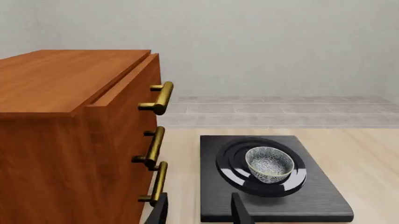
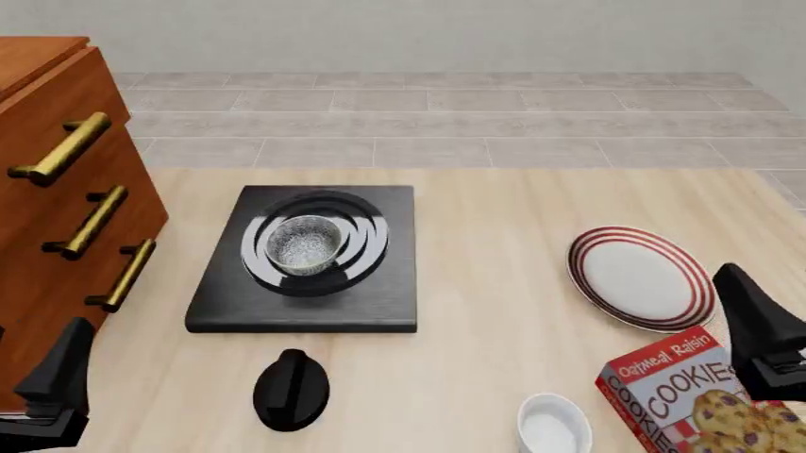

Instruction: Pick the akita bowl on the stove and place it on the plate.

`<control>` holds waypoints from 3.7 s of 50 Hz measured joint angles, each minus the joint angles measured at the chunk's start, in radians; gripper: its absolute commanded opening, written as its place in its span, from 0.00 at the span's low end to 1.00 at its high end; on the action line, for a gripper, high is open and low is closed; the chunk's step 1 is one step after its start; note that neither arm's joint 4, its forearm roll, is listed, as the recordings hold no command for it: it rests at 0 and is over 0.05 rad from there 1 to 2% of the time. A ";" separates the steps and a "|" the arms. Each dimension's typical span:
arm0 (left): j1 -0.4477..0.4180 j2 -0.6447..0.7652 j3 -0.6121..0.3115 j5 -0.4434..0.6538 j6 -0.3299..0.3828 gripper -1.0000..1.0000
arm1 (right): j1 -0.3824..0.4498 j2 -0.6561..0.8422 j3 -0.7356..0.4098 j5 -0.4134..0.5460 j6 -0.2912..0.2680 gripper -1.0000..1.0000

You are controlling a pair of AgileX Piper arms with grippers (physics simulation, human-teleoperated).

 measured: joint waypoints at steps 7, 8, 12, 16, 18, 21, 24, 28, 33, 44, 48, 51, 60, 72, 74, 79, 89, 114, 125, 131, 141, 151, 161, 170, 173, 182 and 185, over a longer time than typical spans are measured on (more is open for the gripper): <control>0.000 0.000 0.000 0.000 0.000 1.00 | 0.034 0.111 -0.054 -0.034 0.011 1.00; 0.000 0.000 0.000 0.000 0.000 1.00 | 0.038 0.129 -0.060 -0.040 0.012 1.00; 0.000 0.000 0.000 0.000 0.000 1.00 | 0.058 0.198 -0.082 -0.070 0.016 1.00; 0.000 0.000 0.000 0.000 0.000 1.00 | 0.079 0.262 -0.099 -0.107 0.028 1.00; 0.000 0.000 0.000 0.000 0.000 1.00 | 0.092 0.295 -0.105 -0.128 0.026 1.00; 0.000 0.000 0.000 0.000 0.000 1.00 | 0.109 0.342 -0.113 -0.161 0.024 1.00; 0.000 0.000 0.000 0.000 0.000 1.00 | 0.129 0.391 -0.122 -0.192 0.019 1.00; 0.000 0.000 0.000 0.000 0.000 1.00 | 0.156 0.460 -0.135 -0.233 0.012 1.00; 0.000 0.000 0.000 0.000 0.000 1.00 | 0.183 0.549 -0.156 -0.284 0.015 1.00; 0.000 0.000 0.000 0.000 0.000 1.00 | 0.247 0.727 -0.211 -0.361 0.032 1.00; 0.000 0.000 0.000 0.000 0.000 1.00 | 0.274 0.788 -0.240 -0.373 0.042 1.00; 0.000 0.000 0.000 0.000 0.000 1.00 | 0.292 0.827 -0.264 -0.377 0.051 1.00; 0.000 0.000 0.000 0.000 0.000 1.00 | 0.347 0.926 -0.336 -0.374 0.073 1.00; 0.000 0.000 0.000 0.000 0.000 1.00 | 0.390 1.056 -0.431 -0.381 0.069 1.00; 0.000 0.000 0.000 0.000 0.000 1.00 | 0.394 1.076 -0.446 -0.383 0.066 1.00; 0.000 0.000 0.000 0.000 0.000 1.00 | 0.401 1.126 -0.481 -0.392 0.057 1.00; 0.000 0.000 0.000 0.000 0.000 1.00 | 0.424 1.224 -0.542 -0.417 0.043 1.00; 0.000 0.000 0.000 0.000 0.000 1.00 | 0.489 1.388 -0.696 -0.393 0.065 1.00; 0.000 0.000 0.000 0.000 0.000 1.00 | 0.518 1.439 -0.737 -0.392 0.093 1.00; 0.000 0.000 0.000 0.000 0.000 1.00 | 0.536 1.475 -0.771 -0.381 0.105 1.00; 0.000 0.000 0.000 0.000 0.000 1.00 | 0.559 1.537 -0.855 -0.327 0.103 1.00; 0.000 0.000 0.000 0.000 0.000 1.00 | 0.571 1.607 -0.945 -0.267 0.087 1.00; 0.000 0.000 0.000 0.000 0.000 1.00 | 0.590 1.662 -1.025 -0.205 0.087 1.00; 0.000 0.000 0.000 0.000 0.000 1.00 | 0.610 1.706 -1.088 -0.150 0.097 1.00; 0.000 0.000 0.000 0.000 0.000 1.00 | 0.616 1.725 -1.112 -0.124 0.104 1.00; 0.000 0.000 0.000 0.000 0.000 1.00 | 0.616 1.772 -1.165 -0.067 0.108 1.00; 0.000 0.000 0.000 0.000 0.000 1.00 | 0.612 1.785 -1.179 -0.052 0.105 1.00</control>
